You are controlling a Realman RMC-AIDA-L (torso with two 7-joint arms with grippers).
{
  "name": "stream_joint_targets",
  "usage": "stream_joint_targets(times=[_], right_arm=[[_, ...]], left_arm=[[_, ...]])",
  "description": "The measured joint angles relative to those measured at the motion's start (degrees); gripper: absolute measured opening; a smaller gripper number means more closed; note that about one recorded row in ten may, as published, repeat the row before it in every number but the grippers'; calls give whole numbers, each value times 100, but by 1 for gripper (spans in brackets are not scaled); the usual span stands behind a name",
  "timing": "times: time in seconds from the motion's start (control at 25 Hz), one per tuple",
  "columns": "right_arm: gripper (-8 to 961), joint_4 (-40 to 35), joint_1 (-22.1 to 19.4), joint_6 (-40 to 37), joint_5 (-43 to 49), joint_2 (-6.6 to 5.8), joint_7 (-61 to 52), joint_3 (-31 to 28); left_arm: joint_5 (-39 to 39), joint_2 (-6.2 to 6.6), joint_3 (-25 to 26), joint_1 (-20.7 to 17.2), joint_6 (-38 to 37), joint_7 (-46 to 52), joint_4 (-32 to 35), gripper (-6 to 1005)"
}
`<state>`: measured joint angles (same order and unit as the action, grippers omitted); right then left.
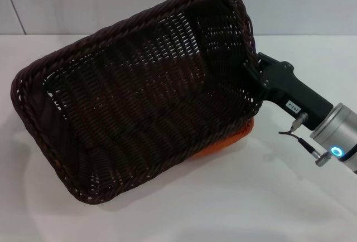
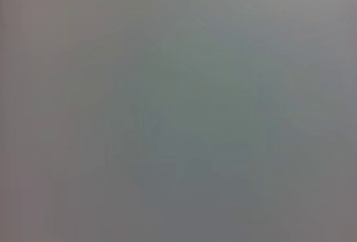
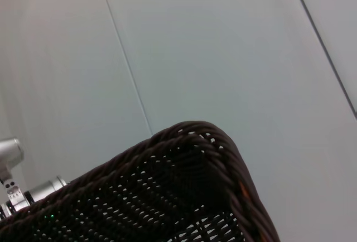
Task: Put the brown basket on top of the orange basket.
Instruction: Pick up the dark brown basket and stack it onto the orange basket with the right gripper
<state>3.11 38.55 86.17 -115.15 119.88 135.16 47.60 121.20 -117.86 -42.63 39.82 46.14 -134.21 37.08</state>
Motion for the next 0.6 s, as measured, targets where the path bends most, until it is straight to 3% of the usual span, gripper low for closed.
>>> stream_joint_targets(times=[0.6], right_arm=[[163, 910, -217, 193, 10, -1, 707, -369]], left_arm=[[-250, 1, 37, 158, -105, -18, -9, 846]])
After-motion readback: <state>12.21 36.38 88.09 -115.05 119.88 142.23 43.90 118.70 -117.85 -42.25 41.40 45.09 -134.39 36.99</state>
